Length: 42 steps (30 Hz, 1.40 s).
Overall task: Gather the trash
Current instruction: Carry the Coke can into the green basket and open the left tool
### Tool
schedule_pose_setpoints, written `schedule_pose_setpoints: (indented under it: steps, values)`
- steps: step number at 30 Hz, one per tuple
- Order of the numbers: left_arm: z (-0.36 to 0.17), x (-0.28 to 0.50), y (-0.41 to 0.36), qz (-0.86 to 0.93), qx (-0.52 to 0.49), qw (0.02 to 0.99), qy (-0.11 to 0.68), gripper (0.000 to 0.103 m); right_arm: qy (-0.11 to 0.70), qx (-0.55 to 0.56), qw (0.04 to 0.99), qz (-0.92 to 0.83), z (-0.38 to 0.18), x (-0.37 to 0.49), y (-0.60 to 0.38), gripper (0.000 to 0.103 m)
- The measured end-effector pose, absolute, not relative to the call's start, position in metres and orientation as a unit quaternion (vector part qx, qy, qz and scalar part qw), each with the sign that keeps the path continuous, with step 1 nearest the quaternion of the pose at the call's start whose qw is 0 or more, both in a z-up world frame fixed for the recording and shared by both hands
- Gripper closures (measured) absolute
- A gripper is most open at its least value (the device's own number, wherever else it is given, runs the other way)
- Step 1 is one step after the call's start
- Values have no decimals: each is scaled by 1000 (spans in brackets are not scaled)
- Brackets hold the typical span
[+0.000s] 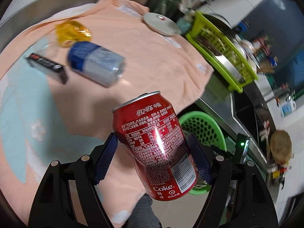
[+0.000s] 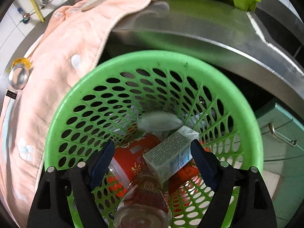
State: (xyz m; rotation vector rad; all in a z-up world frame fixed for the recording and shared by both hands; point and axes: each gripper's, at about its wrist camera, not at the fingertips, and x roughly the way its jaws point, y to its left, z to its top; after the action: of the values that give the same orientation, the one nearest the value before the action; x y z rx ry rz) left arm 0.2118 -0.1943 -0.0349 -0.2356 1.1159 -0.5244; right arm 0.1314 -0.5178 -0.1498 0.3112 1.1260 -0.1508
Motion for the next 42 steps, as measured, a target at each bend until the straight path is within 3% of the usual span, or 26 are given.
schedule_pose_setpoints:
  steps: [14, 25, 42]
  values:
    - [-65, 199, -334, -316, -23, 782, 537, 29, 449, 139, 881, -56, -71, 58, -525, 23]
    - [-130, 198, -425, -328, -6, 743, 583, 29, 426, 164, 887, -71, -75, 20, -553, 22]
    - [-186, 192, -462, -304, -32, 713, 631, 27, 424, 198, 880, -79, -96, 6, -578, 22]
